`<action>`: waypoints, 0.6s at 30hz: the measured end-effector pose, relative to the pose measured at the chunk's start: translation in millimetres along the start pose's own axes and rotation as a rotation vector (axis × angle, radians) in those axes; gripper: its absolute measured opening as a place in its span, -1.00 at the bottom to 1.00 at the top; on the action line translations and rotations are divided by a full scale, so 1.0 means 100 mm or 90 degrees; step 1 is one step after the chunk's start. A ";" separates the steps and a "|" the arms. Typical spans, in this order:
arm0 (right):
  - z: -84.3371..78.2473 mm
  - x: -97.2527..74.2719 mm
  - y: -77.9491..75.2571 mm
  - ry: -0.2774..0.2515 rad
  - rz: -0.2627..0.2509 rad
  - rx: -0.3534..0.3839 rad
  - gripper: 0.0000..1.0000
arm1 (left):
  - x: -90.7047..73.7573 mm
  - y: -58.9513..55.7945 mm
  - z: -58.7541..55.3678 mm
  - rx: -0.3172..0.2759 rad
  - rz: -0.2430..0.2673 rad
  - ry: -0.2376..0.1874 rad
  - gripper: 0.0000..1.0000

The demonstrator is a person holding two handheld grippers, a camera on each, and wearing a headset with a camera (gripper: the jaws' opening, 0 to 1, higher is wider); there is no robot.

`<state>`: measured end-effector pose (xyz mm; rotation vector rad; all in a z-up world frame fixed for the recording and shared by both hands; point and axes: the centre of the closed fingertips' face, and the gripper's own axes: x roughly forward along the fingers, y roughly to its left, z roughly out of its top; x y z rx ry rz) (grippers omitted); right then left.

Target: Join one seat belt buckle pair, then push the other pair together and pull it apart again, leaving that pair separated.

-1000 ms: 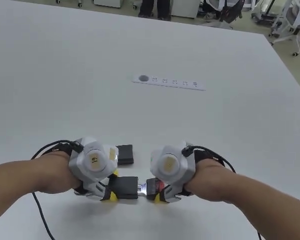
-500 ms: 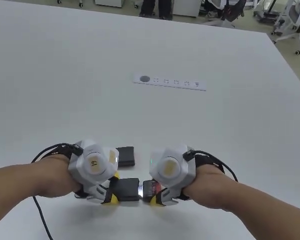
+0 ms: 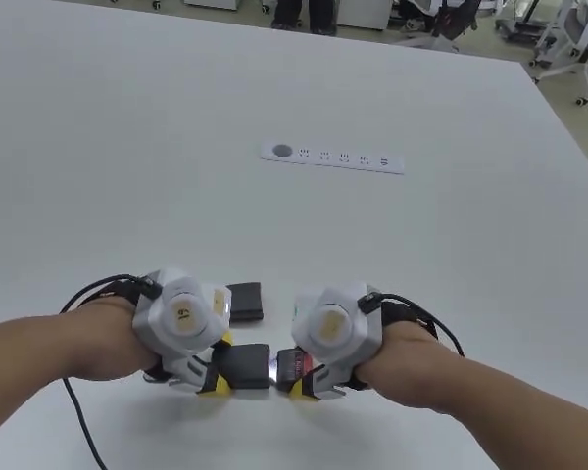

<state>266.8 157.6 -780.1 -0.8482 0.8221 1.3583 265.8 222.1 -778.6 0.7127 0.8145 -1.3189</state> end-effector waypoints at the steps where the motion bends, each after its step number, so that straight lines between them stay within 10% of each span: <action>1: 0.00 -0.01 0.00 0.002 0.000 -0.004 -0.40 | -0.01 0.00 0.00 0.003 -0.001 -0.003 -0.36; 18: -0.05 -0.07 -0.02 0.012 -0.009 -0.029 -0.41 | -0.02 -0.02 0.00 0.000 -0.001 -0.002 -0.37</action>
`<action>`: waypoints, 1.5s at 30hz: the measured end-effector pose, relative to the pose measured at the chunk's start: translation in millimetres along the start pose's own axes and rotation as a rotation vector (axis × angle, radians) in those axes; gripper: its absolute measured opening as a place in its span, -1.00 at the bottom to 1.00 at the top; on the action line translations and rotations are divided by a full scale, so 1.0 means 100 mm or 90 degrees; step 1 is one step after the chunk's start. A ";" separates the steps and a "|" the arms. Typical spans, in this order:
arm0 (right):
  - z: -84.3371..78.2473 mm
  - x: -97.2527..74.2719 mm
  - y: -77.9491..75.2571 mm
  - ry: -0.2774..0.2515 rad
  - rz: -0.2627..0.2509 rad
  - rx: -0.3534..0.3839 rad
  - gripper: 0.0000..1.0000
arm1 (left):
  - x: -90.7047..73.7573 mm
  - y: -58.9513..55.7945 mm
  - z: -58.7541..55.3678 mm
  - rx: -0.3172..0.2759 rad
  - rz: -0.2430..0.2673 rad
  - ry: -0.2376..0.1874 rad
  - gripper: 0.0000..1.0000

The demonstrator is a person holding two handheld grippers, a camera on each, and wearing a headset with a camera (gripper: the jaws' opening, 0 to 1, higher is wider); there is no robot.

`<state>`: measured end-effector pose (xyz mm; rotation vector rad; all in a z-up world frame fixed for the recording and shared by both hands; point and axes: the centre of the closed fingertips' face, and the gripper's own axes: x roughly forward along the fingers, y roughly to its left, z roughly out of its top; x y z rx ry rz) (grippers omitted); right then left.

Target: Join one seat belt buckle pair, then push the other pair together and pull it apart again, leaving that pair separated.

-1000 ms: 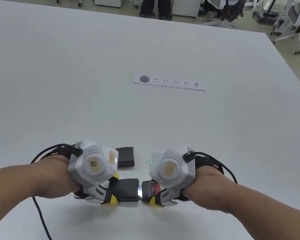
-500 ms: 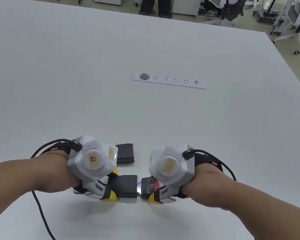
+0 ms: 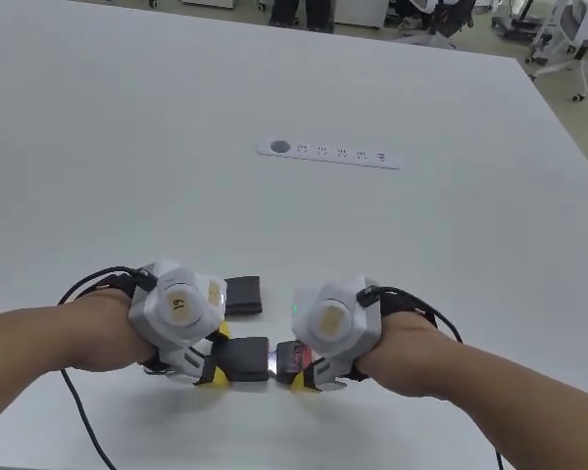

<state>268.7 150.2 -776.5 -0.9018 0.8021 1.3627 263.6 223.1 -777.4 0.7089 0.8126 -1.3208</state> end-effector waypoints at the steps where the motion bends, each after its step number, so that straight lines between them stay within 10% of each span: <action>1: 0.00 0.00 0.00 0.003 -0.001 -0.003 -0.40 | 0.00 0.00 0.00 0.001 0.000 0.001 -0.37; 45: 0.11 -0.05 -0.01 -0.016 -0.005 0.042 -0.25 | -0.12 -0.03 0.02 -0.028 0.010 0.018 -0.25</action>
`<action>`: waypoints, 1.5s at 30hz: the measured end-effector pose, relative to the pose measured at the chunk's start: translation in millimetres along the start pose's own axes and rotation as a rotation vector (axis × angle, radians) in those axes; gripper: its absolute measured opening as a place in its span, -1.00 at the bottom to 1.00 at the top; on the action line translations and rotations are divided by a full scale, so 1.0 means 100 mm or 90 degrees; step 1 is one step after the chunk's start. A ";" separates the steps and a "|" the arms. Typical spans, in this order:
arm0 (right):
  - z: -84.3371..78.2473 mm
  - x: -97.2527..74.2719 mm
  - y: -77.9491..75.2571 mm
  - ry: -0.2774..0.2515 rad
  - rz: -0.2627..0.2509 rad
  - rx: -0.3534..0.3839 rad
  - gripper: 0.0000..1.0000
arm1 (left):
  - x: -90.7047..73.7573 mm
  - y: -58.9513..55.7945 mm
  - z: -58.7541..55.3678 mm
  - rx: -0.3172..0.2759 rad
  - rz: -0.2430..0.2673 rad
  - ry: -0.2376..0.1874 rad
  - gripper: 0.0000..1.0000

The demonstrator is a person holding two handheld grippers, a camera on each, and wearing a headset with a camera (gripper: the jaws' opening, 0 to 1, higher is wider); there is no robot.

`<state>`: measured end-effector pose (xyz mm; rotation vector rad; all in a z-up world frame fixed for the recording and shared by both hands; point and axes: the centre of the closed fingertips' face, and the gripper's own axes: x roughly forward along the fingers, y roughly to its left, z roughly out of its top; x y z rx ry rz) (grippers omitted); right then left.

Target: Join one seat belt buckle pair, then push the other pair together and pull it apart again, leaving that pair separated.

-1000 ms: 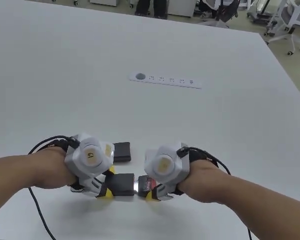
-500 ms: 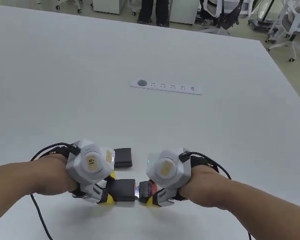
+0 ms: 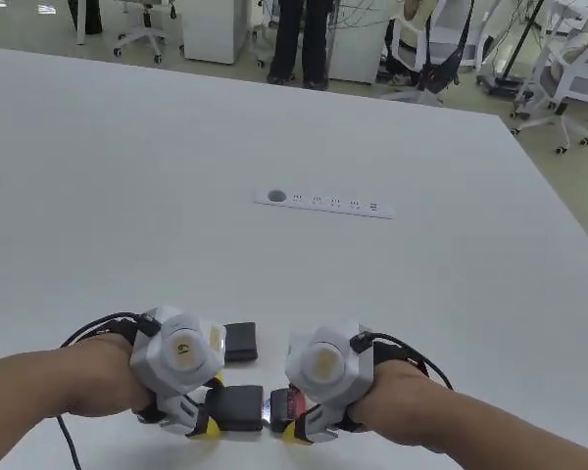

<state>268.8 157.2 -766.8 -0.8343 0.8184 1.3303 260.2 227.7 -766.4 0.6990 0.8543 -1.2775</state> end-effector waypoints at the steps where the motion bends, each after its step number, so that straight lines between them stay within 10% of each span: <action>1: 0.01 -0.02 0.00 -0.003 -0.001 0.000 -0.26 | -0.01 0.00 -0.01 -0.002 -0.001 0.000 -0.23; 16: -0.02 -0.35 -0.18 -0.024 -0.025 -0.008 -0.33 | -0.36 0.32 0.39 0.001 0.047 -0.066 -0.19; 34: -0.87 -0.76 -0.80 0.034 -0.093 0.032 -0.35 | -0.25 0.89 0.26 -0.020 0.083 -0.044 -0.13; 45: -1.16 -0.70 -0.94 0.060 -0.082 0.027 -0.34 | -0.10 0.98 0.10 -0.020 0.075 -0.012 -0.19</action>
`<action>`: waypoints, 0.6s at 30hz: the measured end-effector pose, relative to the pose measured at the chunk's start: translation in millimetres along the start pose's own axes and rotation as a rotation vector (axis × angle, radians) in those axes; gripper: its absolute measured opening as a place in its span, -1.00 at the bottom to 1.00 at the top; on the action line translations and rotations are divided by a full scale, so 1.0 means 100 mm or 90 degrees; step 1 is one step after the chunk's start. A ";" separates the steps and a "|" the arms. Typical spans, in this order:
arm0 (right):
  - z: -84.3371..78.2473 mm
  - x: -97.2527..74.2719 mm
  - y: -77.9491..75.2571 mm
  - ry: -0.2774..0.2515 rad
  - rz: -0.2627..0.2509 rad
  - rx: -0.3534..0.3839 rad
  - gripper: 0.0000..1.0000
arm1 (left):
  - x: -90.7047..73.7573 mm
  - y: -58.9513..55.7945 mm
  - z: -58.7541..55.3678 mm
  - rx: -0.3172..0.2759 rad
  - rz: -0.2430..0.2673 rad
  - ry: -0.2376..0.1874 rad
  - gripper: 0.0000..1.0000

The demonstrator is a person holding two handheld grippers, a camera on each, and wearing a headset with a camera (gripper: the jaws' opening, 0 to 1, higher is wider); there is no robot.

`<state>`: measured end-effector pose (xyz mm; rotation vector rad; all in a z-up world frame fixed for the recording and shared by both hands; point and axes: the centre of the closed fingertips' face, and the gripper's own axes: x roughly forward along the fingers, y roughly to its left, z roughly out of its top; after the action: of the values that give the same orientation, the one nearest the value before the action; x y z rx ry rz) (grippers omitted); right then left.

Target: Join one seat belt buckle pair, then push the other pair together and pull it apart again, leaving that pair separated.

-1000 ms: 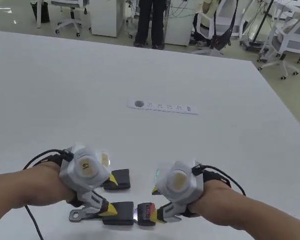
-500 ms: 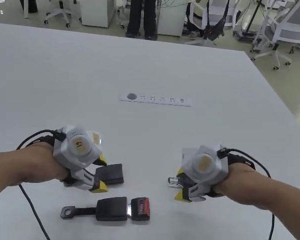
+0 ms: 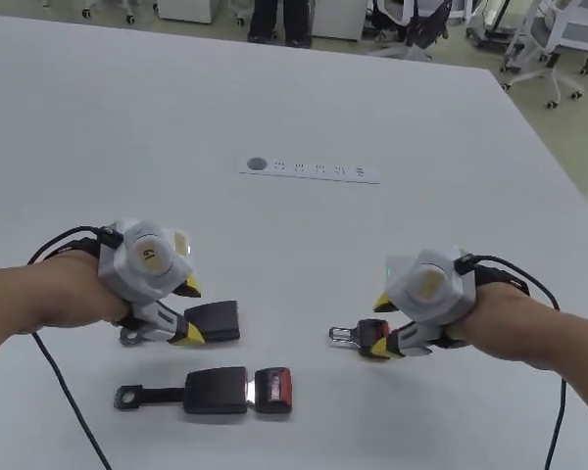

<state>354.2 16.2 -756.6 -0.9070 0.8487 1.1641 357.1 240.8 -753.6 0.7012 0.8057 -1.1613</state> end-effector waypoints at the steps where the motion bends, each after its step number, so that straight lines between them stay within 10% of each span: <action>1: -0.01 -0.01 0.01 0.002 0.002 -0.001 -0.34 | 0.02 0.00 0.01 0.000 -0.004 0.002 -0.20; 18: -0.07 0.20 0.04 0.015 0.044 -0.016 -0.36 | 0.17 -0.01 -0.11 0.044 -0.038 0.044 -0.33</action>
<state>353.1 18.3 -778.3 -0.9200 0.8919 1.2280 357.1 240.7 -773.7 0.7825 0.8531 -1.2283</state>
